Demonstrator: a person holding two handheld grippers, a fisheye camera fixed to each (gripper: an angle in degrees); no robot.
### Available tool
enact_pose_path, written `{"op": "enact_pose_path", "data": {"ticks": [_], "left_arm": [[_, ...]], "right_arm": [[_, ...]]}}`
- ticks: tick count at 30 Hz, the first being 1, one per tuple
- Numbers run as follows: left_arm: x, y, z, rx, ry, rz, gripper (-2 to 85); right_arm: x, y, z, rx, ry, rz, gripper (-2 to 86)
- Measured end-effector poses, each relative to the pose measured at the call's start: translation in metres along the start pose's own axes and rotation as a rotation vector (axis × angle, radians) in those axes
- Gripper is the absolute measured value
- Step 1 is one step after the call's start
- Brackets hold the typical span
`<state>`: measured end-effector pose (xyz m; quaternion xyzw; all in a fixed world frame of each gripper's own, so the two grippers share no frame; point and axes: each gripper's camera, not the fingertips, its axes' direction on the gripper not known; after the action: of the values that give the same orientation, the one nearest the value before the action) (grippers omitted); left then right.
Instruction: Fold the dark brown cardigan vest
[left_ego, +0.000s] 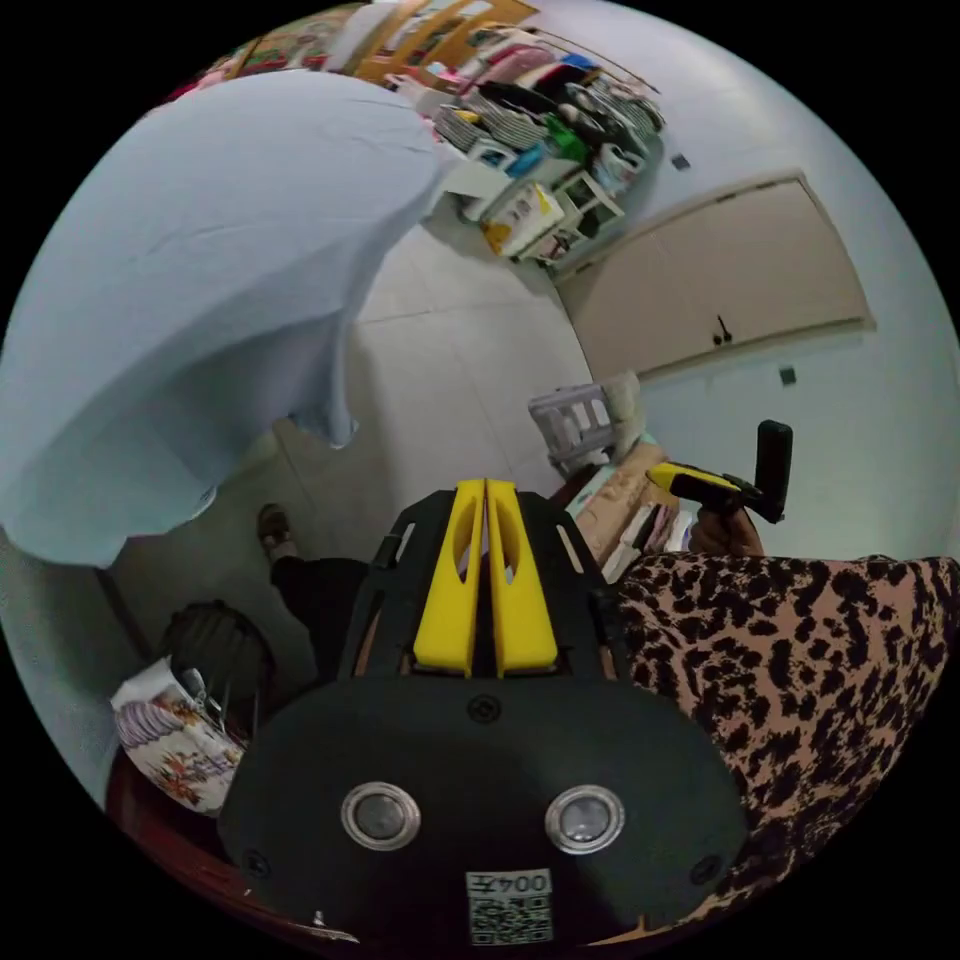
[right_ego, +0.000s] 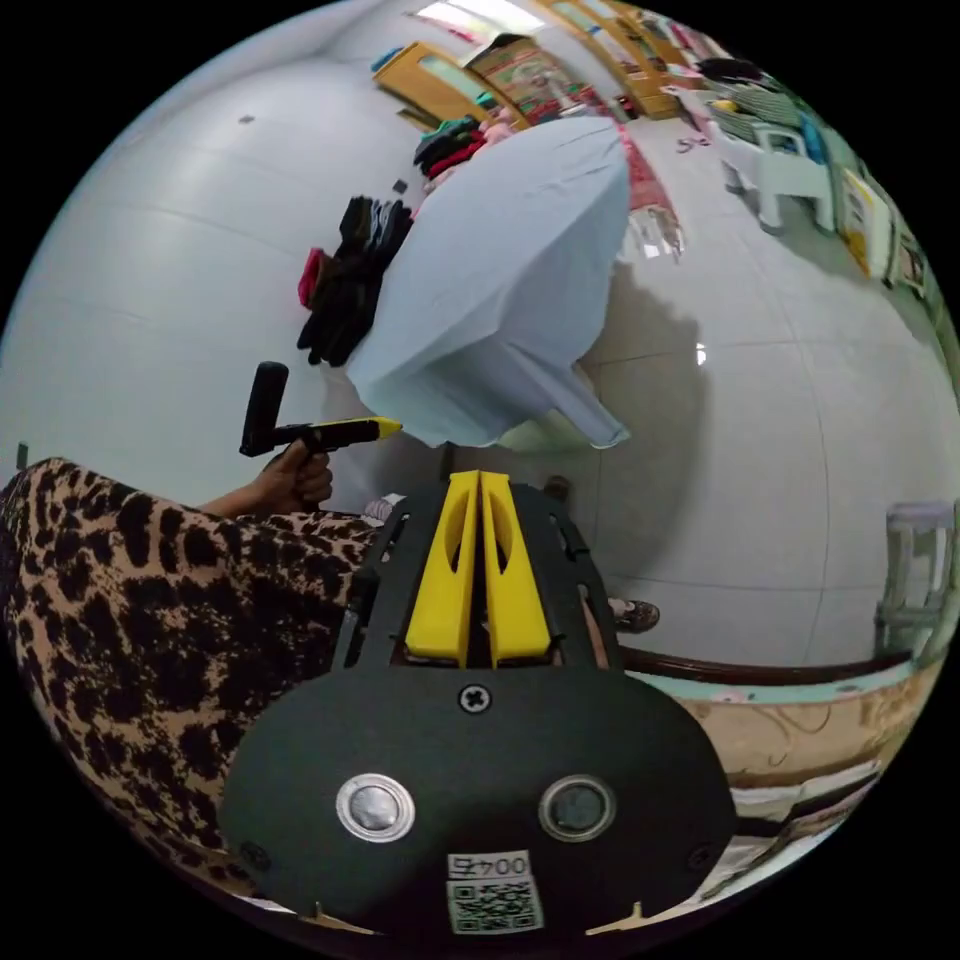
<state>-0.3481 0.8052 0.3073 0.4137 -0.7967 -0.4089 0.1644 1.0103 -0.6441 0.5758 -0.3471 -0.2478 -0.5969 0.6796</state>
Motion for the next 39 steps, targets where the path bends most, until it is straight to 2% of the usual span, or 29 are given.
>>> {"op": "enact_pose_path", "data": {"ticks": [5,13,15,17,20,25,27,29,34,39], "left_arm": [[-0.012,-0.036,-0.133,0.076,0.033,-0.12,0.1],[-0.051,-0.132,-0.352,0.22,0.037,-0.212,0.1],[-0.049,-0.152,-0.392,0.253,0.025,-0.25,0.1],[-0.036,-0.176,-0.435,0.295,0.066,-0.287,0.1],[-0.006,-0.209,-0.474,0.297,0.06,-0.306,0.1],[0.05,-0.248,-0.522,0.355,0.073,-0.406,0.2],[0.075,-0.261,-0.539,0.386,0.072,-0.447,0.1],[0.113,-0.282,-0.562,0.424,0.055,-0.492,0.1],[0.196,-0.34,-0.603,0.448,-0.005,-0.529,0.2],[0.279,-0.411,-0.619,0.397,-0.052,-0.47,0.2]], "right_arm": [[-0.115,-0.122,0.042,-0.108,0.066,-0.098,-0.7],[-0.267,-0.298,0.135,-0.283,0.16,-0.1,-0.7],[-0.298,-0.335,0.153,-0.362,0.201,-0.135,-0.7],[-0.332,-0.38,0.17,-0.44,0.325,-0.16,-0.7],[-0.366,-0.429,0.181,-0.484,0.435,-0.184,-0.7],[-0.413,-0.494,0.189,-0.558,0.508,-0.25,-0.7],[-0.427,-0.512,0.196,-0.611,0.559,-0.279,-0.7],[-0.443,-0.529,0.207,-0.747,0.622,-0.317,-0.6],[-0.48,-0.56,0.201,-0.808,0.584,-0.374,-0.6],[-0.51,-0.581,0.192,-0.836,0.552,-0.397,-0.6]]}}
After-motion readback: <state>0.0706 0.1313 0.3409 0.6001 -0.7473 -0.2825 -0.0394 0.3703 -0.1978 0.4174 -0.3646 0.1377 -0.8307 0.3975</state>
